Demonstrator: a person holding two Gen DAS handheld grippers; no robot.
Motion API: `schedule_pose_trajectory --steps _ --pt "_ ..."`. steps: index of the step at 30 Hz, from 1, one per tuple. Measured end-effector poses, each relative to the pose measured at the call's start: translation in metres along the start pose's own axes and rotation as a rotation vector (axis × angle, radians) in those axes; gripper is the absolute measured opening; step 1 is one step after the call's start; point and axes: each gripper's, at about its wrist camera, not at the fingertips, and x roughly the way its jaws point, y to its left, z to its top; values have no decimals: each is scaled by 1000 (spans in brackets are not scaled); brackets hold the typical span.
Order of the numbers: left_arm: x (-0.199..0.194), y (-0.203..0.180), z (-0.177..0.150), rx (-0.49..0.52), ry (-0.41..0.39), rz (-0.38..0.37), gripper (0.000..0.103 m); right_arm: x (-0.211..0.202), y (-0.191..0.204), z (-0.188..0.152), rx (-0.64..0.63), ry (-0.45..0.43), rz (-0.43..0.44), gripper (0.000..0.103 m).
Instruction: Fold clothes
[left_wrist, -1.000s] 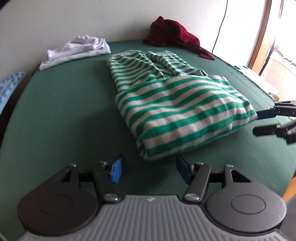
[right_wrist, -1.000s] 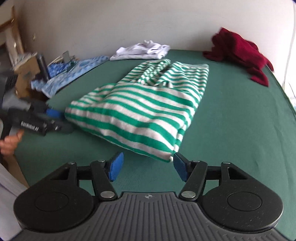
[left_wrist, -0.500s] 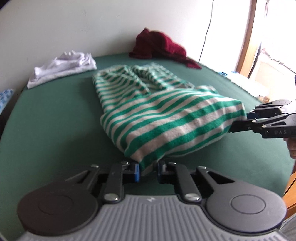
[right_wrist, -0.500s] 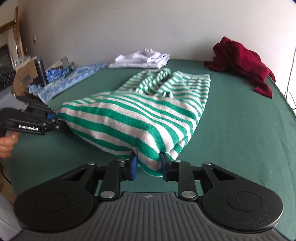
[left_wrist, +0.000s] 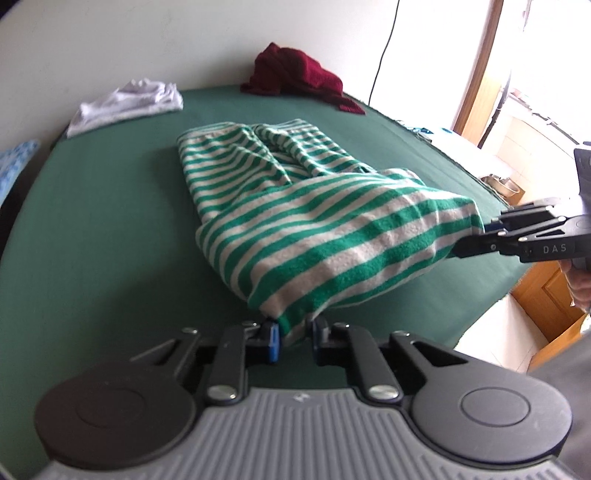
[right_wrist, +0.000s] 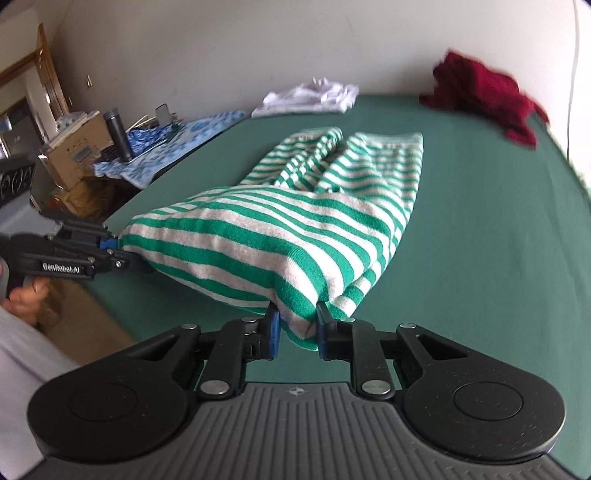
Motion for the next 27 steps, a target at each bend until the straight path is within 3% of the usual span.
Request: schedule_pose_trajectory --steps 5,9,17,27 --pt "-29 -29 -34 -71 31 23 9 -33 2 -29 34 42 58 20" --pt "-47 -42 -41 -115 2 47 9 -47 1 -26 56 64 105 20" --pt "-60 -18 4 -217 -65 7 9 -55 -21 27 175 128 162 19" --pt "-24 22 55 -212 -77 -21 9 -40 -52 74 279 66 146 18"
